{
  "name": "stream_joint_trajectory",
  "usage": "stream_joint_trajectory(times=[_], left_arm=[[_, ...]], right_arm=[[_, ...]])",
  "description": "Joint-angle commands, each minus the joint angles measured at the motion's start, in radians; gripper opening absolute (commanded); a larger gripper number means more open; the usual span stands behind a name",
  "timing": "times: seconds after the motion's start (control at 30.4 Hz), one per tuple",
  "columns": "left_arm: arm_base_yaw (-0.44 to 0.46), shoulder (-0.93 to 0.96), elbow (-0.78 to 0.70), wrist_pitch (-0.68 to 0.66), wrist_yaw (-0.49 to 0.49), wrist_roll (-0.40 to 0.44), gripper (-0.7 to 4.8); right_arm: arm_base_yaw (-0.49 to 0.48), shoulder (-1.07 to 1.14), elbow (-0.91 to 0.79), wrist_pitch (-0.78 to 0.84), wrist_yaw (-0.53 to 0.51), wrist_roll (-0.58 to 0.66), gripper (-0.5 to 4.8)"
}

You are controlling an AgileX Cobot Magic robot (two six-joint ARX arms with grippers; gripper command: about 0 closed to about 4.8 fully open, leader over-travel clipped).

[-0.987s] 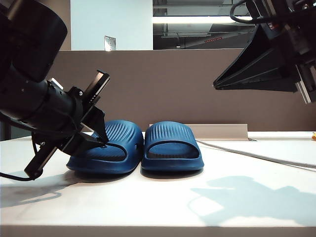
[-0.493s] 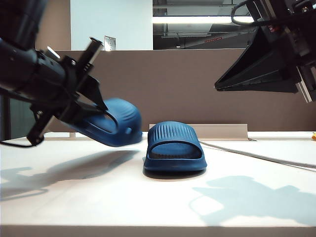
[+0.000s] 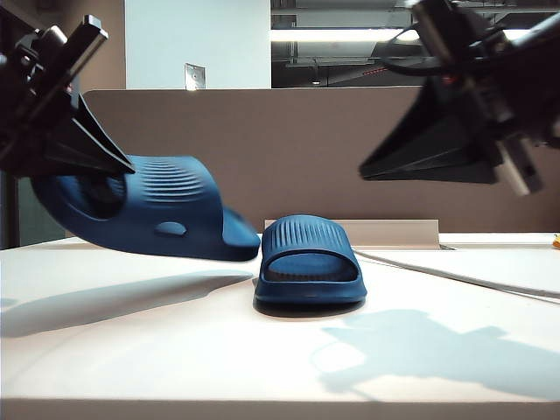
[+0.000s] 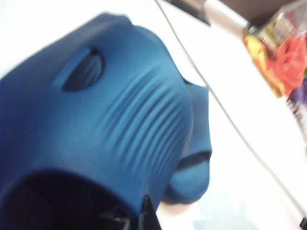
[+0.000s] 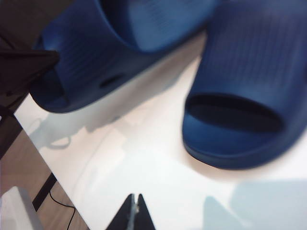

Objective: Interlock the pair of blue slippers on the table with their fronts facing up.

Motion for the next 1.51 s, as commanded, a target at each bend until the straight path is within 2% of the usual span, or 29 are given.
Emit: stream_joint_trajectory(times=[0.03, 0.07, 0.16, 0.26, 0.36, 0.39, 0.46, 0.49, 0.99, 1.38, 1.51], left_arm=[[0.002, -0.046, 0.066, -0.168, -0.046, 0.163, -0.05], [0.002, -0.063, 0.085, -0.225, -0.077, 0.209, -0.05], [0.002, -0.111, 0.111, -0.335, -0.144, 0.296, -0.05], [0.002, -0.143, 0.111, -0.398, -0.184, 0.351, -0.05], [0.002, -0.149, 0.111, -0.42, -0.184, 0.36, -0.05], [0.002, -0.149, 0.111, -0.419, -0.184, 0.36, -0.05], [0.002, -0.148, 0.111, -0.417, -0.184, 0.36, -0.05], [0.002, -0.148, 0.111, -0.417, -0.184, 0.36, -0.05], [0.002, -0.148, 0.111, -0.407, -0.188, 0.36, -0.05], [0.002, -0.148, 0.111, -0.403, -0.187, 0.36, -0.05], [0.002, -0.148, 0.111, -0.404, -0.187, 0.358, -0.05]], right_arm=[[0.08, 0.058, 0.007, 0.092, 0.183, 0.042, -0.05], [0.108, 0.086, 0.007, 0.114, 0.235, 0.055, -0.05], [0.136, 0.162, 0.007, 0.206, 0.295, 0.109, 0.03], [0.136, 0.236, 0.008, 0.352, 0.295, 0.19, 0.68], [0.136, 0.291, 0.026, 0.442, 0.295, 0.281, 0.68], [0.136, 0.307, 0.036, 0.447, 0.299, 0.305, 0.84], [0.136, 0.341, 0.055, 0.451, 0.33, 0.352, 1.66], [0.136, 0.354, 0.06, 0.459, 0.338, 0.38, 1.9], [0.137, 0.518, 0.096, 0.587, 0.404, 0.727, 1.92], [0.142, 0.528, 0.097, 0.584, 0.452, 0.811, 1.9], [0.142, 0.539, 0.129, 0.529, 0.456, 0.818, 1.9]])
